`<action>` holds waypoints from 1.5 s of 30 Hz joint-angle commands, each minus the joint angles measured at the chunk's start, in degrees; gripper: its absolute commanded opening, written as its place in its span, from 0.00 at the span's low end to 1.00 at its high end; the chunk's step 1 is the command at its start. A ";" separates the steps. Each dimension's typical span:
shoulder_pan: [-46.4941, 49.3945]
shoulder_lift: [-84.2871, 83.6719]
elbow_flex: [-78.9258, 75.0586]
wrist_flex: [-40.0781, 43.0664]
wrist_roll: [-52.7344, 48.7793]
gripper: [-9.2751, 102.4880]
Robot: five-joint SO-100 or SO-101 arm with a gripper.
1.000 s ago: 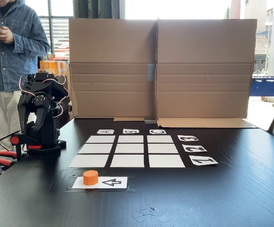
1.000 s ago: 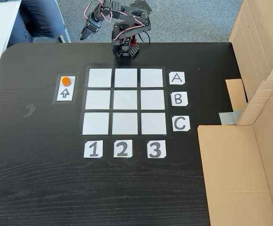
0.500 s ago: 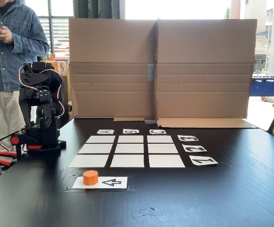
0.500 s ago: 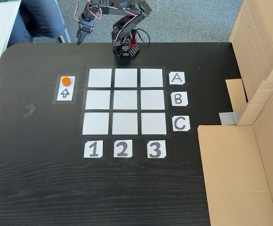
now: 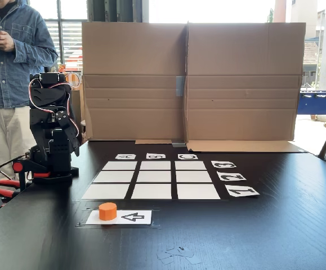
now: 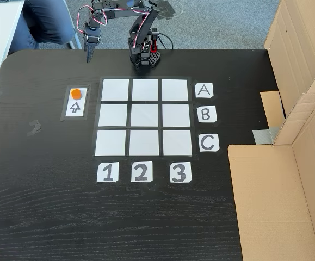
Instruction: Pick up the round, orange token and place it in the grid on square A1.
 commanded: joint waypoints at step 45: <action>-14.59 -51.77 -37.35 -2.64 5.89 0.42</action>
